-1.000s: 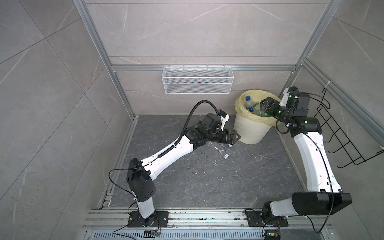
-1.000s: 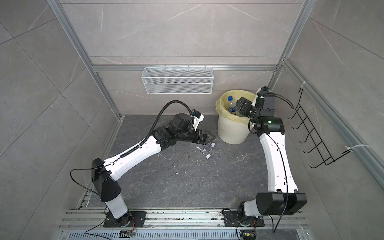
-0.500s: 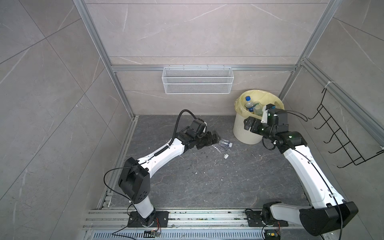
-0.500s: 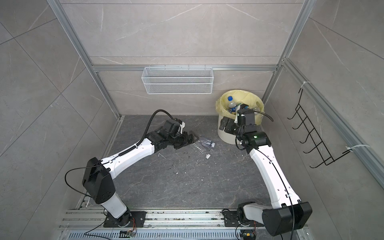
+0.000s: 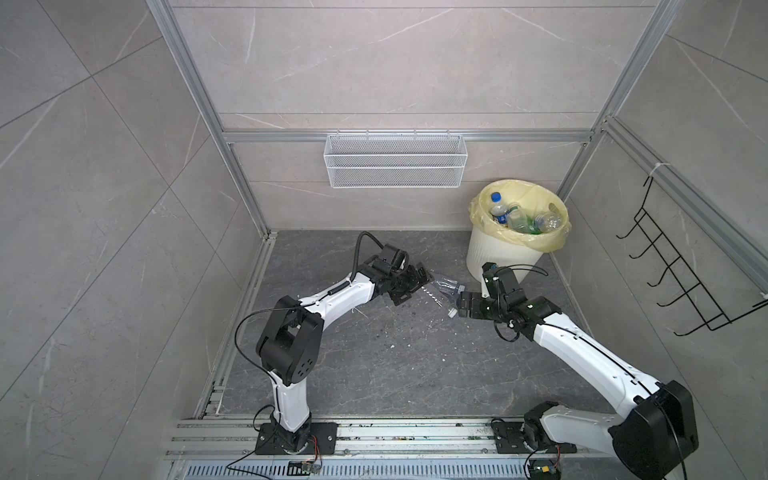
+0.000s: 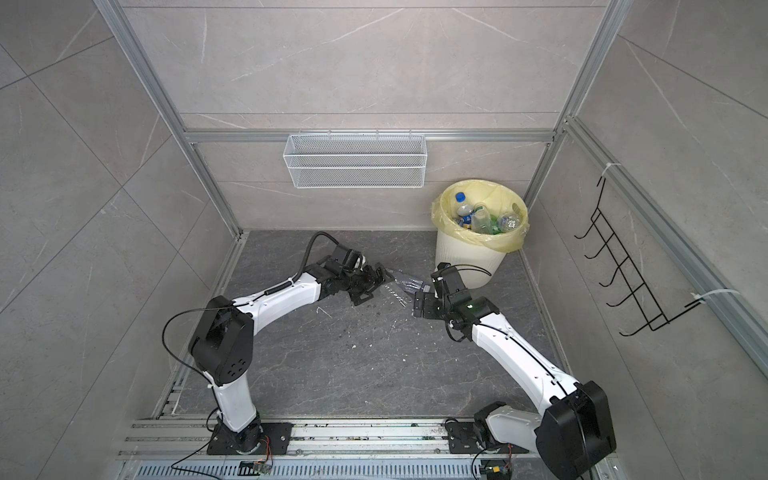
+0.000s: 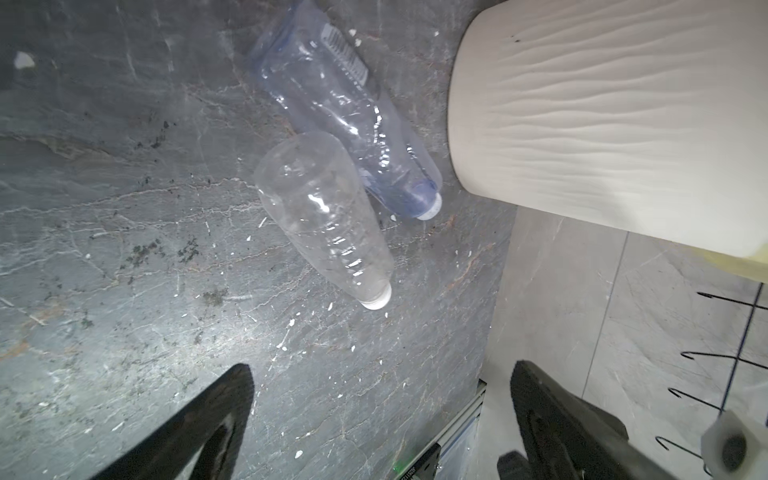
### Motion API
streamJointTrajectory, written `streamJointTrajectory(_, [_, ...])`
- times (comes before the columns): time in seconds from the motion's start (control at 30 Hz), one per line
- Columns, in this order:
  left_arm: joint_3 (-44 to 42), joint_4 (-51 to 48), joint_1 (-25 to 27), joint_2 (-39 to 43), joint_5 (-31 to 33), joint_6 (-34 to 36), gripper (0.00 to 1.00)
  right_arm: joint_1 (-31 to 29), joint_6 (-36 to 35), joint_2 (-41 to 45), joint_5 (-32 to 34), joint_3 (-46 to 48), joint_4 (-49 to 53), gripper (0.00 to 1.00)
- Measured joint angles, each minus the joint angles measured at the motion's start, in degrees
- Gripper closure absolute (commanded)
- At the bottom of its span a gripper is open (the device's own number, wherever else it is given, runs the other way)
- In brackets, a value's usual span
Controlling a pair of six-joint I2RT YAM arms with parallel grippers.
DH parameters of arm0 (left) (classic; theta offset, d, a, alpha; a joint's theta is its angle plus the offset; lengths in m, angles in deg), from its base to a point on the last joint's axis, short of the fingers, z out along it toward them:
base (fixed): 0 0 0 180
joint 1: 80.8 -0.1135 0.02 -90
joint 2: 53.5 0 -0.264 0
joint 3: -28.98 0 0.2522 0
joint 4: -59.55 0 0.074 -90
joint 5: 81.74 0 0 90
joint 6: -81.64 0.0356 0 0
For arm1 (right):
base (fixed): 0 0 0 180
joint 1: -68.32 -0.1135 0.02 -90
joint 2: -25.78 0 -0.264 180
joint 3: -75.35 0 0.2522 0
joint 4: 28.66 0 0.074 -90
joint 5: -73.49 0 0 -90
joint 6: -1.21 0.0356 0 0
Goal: Throw the plastic bottles in the bin
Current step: 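Move both grippers back down to the two clear water bottles, then grasp the clear ridged water bottle by its base with the left gripper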
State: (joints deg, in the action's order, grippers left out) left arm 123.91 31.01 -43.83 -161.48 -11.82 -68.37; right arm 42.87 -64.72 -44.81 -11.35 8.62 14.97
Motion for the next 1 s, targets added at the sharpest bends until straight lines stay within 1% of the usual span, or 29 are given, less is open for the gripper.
streamJointTrajectory(0.17, [3.0,-0.3,0.0,-4.8,0.0,-1.5,0.0,-1.4,0.9,0.0,0.2,1.7,-0.9,0.0])
streamJointTrajectory(0.5, [6.3,-0.1,-0.3,-10.6,-0.3,-3.1,0.04,-1.9,1.9,-0.3,0.2,1.8,-3.2,0.0])
streamJointTrajectory(1.0, [7.2,0.9,-0.9,-15.1,-1.4,-4.3,0.09,-3.0,2.1,-3.0,-0.5,2.1,-6.2,0.01])
